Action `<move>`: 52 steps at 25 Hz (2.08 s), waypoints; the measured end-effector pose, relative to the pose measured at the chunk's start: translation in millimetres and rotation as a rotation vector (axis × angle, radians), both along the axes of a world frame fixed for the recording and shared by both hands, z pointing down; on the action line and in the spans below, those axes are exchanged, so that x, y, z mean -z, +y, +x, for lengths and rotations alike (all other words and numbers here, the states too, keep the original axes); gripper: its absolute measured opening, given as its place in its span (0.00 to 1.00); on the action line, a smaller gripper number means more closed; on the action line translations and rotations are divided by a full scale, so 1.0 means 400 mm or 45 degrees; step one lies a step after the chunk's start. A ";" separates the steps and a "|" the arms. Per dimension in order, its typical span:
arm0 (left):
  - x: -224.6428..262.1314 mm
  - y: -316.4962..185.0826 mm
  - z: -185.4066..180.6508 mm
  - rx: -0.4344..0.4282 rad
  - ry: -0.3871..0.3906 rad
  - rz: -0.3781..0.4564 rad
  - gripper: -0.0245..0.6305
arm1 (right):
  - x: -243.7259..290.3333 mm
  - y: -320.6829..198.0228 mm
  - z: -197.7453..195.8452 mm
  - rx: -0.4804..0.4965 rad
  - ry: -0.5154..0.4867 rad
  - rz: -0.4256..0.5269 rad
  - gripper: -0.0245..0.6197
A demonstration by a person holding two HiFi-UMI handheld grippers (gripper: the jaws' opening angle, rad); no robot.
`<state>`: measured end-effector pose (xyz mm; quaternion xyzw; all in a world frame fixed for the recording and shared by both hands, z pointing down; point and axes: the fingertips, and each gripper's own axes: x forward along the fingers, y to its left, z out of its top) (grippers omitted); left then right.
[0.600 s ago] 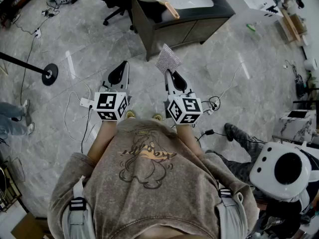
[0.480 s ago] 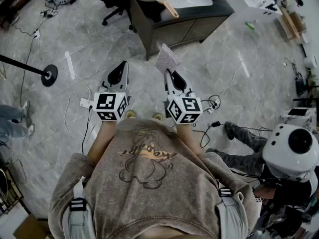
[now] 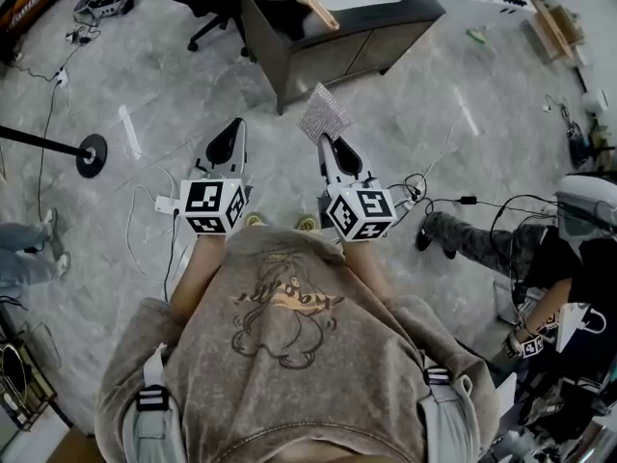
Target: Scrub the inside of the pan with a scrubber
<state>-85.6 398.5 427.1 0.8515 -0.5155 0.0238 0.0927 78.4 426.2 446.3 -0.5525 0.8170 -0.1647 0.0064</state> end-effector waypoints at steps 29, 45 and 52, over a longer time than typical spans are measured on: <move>-0.057 -0.284 -0.010 -0.089 -0.010 -0.018 0.06 | -0.046 -0.226 -0.046 -0.024 -0.008 -0.021 0.16; -0.006 -0.629 0.081 -0.022 0.001 -0.030 0.06 | 0.020 -0.594 0.063 0.072 -0.051 0.005 0.16; 0.014 -0.750 0.133 0.078 0.007 -0.033 0.06 | 0.054 -0.752 0.119 0.193 -0.061 0.013 0.16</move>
